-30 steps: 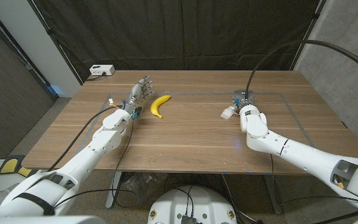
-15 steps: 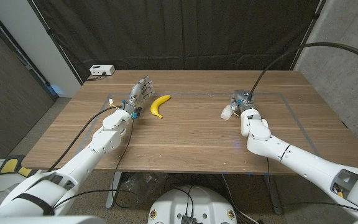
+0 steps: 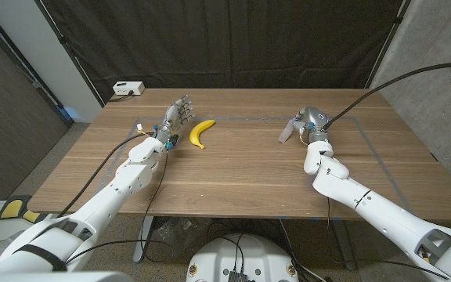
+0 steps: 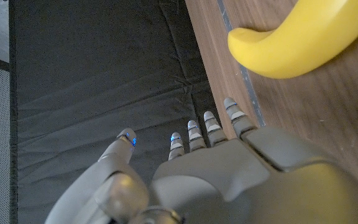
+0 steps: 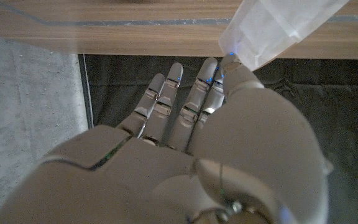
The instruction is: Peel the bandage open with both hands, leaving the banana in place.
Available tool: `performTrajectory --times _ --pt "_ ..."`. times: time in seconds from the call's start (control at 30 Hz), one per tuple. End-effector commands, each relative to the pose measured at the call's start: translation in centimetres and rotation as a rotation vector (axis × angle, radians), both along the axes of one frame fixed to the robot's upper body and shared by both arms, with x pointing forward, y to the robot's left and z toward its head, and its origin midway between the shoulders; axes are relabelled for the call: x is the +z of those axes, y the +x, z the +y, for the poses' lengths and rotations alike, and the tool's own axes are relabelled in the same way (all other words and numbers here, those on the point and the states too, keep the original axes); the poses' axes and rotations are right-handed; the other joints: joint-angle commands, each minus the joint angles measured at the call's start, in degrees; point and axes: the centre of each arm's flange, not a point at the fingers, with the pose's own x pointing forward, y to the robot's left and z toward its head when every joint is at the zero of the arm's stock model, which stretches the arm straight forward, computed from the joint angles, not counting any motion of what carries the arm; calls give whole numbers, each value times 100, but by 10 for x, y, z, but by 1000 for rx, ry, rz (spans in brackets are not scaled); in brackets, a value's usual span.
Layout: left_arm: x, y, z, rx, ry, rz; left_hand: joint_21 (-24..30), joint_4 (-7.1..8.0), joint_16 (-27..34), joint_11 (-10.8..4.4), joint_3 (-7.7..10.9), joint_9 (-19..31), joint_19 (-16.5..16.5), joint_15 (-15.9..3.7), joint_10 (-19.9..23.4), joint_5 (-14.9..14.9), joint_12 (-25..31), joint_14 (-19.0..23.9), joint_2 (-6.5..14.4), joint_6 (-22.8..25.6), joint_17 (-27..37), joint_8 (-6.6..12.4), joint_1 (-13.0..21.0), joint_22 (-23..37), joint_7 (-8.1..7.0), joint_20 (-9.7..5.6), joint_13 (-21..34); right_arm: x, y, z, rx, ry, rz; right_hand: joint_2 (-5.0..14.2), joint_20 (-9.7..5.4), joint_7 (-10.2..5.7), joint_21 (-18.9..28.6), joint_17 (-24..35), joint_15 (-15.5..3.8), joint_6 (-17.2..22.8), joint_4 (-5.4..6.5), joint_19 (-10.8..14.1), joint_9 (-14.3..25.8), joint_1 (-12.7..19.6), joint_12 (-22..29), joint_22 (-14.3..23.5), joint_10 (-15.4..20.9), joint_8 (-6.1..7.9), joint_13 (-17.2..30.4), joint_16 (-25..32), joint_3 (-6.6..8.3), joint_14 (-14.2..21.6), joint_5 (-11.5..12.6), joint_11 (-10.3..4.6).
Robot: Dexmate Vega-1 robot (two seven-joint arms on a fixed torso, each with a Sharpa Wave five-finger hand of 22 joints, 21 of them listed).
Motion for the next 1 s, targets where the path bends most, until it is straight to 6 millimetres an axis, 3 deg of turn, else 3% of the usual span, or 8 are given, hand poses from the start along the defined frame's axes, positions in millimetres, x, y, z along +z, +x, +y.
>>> performTrajectory --times 0.03,0.3,0.37,0.47,0.5,0.67,0.83,1.0 --pt "5 -5 -7 -12 36 -22 40 -68 -4 -18 27 -7 4 -19 28 43 -28 15 -10 47 8 30 106 11 -19 35 12 11 -22 16 -161 -50 -132 37 -104 145 4 18 -927 161 23 33 326 -27 58 1 60 253 33 -1 50 91 -6 39" --pt "5 -9 -8 -14 41 -39 37 -161 -10 -29 64 -9 7 -27 48 37 -25 18 -21 74 -5 38 223 7 -3 22 11 29 -33 34 -253 -81 -86 -79 -66 183 -20 23 -914 223 7 -37 364 -95 95 -2 195 356 54 24 104 304 -48 71" --pt "5 -10 -7 -16 41 -40 37 -180 -11 -28 71 -9 8 -22 44 35 -28 19 -24 75 -7 38 245 7 -4 21 11 33 -35 35 -246 -36 -44 -77 -62 214 -31 41 -921 251 3 -73 381 -107 99 1 226 403 65 64 163 448 -26 84" --pt "5 -12 -6 -13 45 -43 37 -193 -13 -43 75 -10 7 -23 45 34 -28 18 -27 75 -8 37 261 7 -2 19 11 39 -38 36 -226 24 11 -82 -56 294 -31 102 -926 289 -11 -115 430 -144 175 15 448 520 105 152 313 764 66 251" --pt "5 -12 -6 -14 44 -43 36 -196 -13 -41 76 -10 7 -24 45 33 -28 16 -27 74 -9 36 265 7 0 19 11 41 -40 36 -219 47 31 -69 -60 318 -23 128 -921 310 -3 -112 444 -165 188 19 494 558 116 188 356 866 101 229" --pt "4 -13 -6 -17 45 -47 36 -237 -16 -36 92 -10 8 -32 44 28 -31 17 -34 73 -13 33 316 6 3 18 11 49 -46 40 -212 125 90 -141 -8 461 87 375 -913 453 -16 -125 585 -333 275 93 822 850 213 480 543 1440 571 335" --pt "4 -14 -5 -20 48 -49 35 -267 -17 -40 100 -10 7 -36 35 24 -36 17 -43 75 -15 31 351 6 5 18 11 56 -52 38 -143 230 167 -310 80 479 166 648 -920 569 -83 -327 681 -315 327 192 1047 1032 306 764 536 1653 950 338" --pt "6 -14 -6 -27 61 -53 31 -290 -23 -39 107 -10 -2 -41 30 20 -39 5 -49 78 -17 30 378 6 4 21 11 56 -52 26 48 381 239 -472 199 525 385 1215 -886 513 -92 -513 821 -250 312 379 1147 1183 469 1233 446 1587 1453 365"
